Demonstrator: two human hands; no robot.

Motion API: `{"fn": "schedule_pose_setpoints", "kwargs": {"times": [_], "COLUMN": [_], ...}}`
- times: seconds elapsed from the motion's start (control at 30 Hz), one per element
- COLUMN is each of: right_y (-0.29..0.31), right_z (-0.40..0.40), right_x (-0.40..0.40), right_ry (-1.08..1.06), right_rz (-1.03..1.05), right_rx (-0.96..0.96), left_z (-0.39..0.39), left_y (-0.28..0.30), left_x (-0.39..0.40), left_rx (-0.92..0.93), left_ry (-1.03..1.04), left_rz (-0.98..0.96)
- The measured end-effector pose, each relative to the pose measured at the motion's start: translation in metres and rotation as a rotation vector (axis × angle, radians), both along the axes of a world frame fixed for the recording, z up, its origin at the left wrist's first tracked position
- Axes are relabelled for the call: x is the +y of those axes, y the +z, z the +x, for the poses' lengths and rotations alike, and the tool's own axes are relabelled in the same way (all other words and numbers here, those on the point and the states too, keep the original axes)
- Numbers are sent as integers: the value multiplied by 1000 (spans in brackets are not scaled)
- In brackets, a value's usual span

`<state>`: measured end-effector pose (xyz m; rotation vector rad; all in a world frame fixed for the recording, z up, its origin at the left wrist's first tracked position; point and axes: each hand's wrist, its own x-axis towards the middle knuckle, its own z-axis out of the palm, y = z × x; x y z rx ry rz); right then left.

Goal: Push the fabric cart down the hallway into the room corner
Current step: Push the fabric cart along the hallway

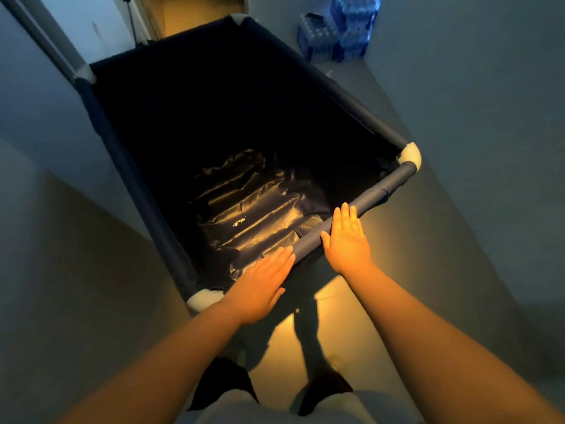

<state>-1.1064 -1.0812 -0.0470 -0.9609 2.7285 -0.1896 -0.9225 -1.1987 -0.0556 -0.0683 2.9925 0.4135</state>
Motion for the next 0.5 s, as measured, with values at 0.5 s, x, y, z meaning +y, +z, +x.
{"fn": "schedule_pose_setpoints", "kwargs": {"times": [0.5], "right_y": [-4], "right_z": [154], "right_x": [-109], "right_ry": [-384], "right_rz": [-147], "right_rx": [-95], "left_z": [59], "left_y": [2], "left_x": [-119], "left_rx": [-19], "left_ry": [-459], "left_rz": [-120]}}
